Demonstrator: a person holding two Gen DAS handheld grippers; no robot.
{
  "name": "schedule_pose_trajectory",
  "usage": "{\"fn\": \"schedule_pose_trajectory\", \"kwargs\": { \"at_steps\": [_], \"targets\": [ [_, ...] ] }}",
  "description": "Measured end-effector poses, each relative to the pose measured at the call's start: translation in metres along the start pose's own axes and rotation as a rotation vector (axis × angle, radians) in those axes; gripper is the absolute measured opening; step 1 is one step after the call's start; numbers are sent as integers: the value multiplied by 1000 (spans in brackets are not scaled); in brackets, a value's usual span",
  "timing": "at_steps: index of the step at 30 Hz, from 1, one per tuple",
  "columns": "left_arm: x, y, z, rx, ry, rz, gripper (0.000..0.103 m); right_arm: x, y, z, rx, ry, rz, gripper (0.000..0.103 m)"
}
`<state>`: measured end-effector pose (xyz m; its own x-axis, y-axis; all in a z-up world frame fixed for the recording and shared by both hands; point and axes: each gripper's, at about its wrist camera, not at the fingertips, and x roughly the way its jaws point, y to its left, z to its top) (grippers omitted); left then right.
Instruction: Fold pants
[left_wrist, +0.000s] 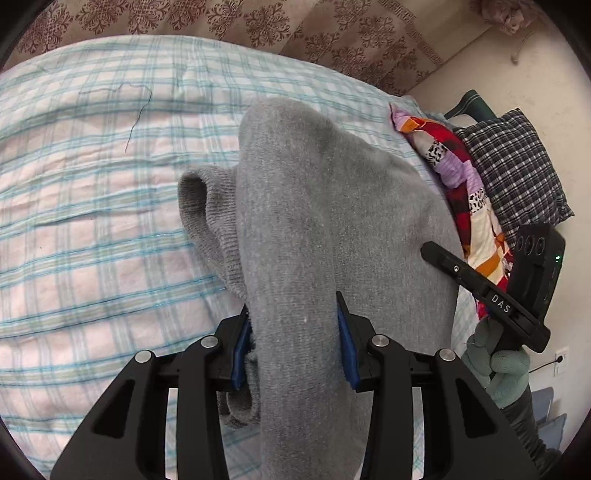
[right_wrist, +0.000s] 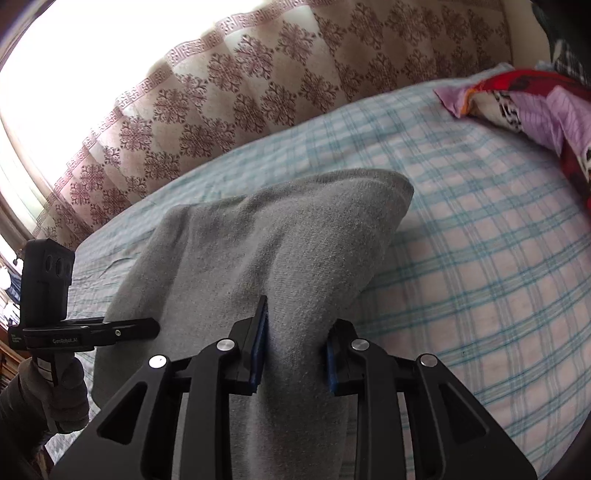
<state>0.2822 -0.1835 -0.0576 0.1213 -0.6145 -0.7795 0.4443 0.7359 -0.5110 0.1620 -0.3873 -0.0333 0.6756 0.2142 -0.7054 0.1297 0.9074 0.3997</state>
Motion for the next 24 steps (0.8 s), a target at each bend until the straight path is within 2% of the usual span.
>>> {"fn": "schedule_pose_trajectory", "kwargs": {
  "at_steps": [2,3,5,9,13,15,19,24],
  "targets": [
    [5,2,0,-1,6,9,46,2,-7,-2,25,-3,-1,41],
    [6,3,0,6,9,14,47,2,-10,-3,34,-7,-6,43],
    [7,3,0,16,11,32,53,-1,-16,-4,55,-17,-38,59],
    [1,1,-4,48,2,91,60,-16,-23,-3,77,-62,-111,61],
    [-13,-9,-12,111,-3,189,65,-35,-6,0,-12,-137,-289,61],
    [-19,-17,-19,157,-10,237,66,-38,-3,3,-25,-147,-304,61],
    [-25,-30,-35,237,-15,327,77,-27,-4,1,-2,-97,-307,61],
    [-14,-34,-49,291,9,391,79,3,-2,-11,-70,-11,-391,60]
  ]
}}
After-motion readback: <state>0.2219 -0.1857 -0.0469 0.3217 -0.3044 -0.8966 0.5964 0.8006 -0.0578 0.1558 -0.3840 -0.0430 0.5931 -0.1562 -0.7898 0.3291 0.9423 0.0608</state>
